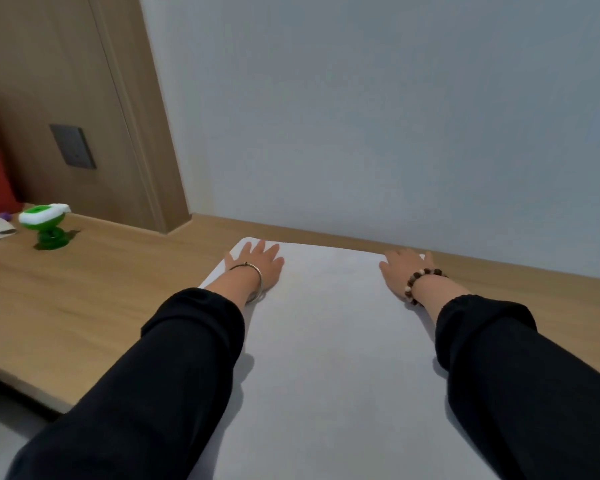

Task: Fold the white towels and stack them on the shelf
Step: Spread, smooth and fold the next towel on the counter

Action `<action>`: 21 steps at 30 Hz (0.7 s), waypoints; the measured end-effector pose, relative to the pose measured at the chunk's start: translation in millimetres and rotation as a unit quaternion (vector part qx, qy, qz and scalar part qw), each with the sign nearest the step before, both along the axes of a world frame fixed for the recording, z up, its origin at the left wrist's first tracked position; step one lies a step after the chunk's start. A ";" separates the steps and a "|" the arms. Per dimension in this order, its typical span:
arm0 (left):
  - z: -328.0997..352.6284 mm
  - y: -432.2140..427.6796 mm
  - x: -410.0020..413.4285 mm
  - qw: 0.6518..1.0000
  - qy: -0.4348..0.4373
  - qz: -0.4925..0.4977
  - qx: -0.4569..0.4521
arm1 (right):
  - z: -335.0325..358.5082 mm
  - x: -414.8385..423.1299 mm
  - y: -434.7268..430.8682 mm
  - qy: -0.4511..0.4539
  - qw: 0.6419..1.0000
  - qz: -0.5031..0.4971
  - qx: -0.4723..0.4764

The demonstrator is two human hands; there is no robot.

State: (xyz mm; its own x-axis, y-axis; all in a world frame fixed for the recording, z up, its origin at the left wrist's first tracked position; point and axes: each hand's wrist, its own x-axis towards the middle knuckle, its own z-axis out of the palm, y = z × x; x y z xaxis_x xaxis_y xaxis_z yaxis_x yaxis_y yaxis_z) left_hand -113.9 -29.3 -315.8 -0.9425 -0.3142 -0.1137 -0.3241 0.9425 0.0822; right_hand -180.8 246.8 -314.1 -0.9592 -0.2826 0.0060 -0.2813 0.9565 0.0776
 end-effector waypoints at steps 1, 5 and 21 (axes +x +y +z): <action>-0.3 -7.0 -6.4 1.000 0.001 0.005 -0.003 | 1.3 -4.5 -1.7 0.016 1.000 0.018 0.012; 0.7 -30.7 -24.9 1.000 0.013 0.027 0.008 | 8.2 -24.2 -7.1 -0.005 0.999 0.023 -0.044; 70.1 -65.8 -24.5 0.919 0.352 0.141 0.108 | 104.7 -32.1 -30.1 0.208 0.976 -0.022 0.066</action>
